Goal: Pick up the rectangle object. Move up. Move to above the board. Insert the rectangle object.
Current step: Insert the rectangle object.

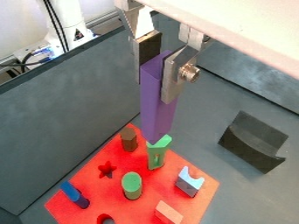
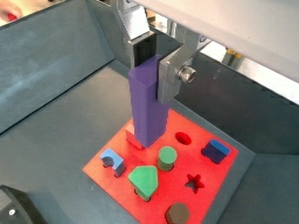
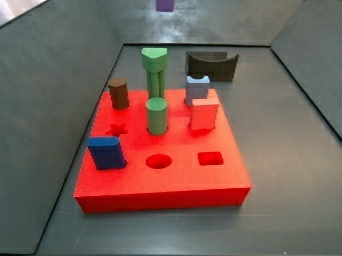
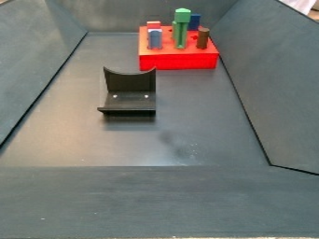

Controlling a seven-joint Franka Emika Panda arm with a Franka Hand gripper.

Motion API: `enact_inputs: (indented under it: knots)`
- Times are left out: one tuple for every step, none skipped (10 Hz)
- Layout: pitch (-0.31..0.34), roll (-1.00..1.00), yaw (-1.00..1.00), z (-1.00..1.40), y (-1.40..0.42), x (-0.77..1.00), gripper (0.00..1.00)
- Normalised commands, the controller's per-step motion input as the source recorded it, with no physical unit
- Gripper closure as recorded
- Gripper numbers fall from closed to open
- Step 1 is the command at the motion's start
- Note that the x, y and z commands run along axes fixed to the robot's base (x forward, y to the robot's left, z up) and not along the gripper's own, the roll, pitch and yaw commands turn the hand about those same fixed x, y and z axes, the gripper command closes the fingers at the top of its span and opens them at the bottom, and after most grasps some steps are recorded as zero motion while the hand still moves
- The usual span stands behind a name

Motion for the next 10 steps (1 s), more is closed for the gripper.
enact_inputs:
  knots:
    - [0.0, 0.01, -1.0, -0.43, 0.0, 0.0, 1.0]
    - [0.0, 0.0, -1.0, -0.43, 0.0, 0.0, 1.0]
    - [0.0, 0.0, -1.0, -0.44, 0.0, 0.0, 1.0]
    - [-0.049, 0.0, -1.0, -0.53, 0.0, 0.0, 1.0]
    - [-0.019, 0.03, -0.21, -0.07, -0.34, 0.2, 1.0]
    - [0.123, 0.32, -0.55, 0.03, -0.21, 0.0, 1.0]
    - [0.039, 0.13, -0.98, 0.05, -0.03, -0.07, 1.0]
    - [0.0, 0.06, -1.0, 0.05, 0.0, 0.0, 1.0]
    - [0.0, 0.05, -1.0, 0.06, 0.0, 0.0, 1.0]
    - [0.0, 0.03, -1.0, 0.03, 0.0, 0.0, 1.0]
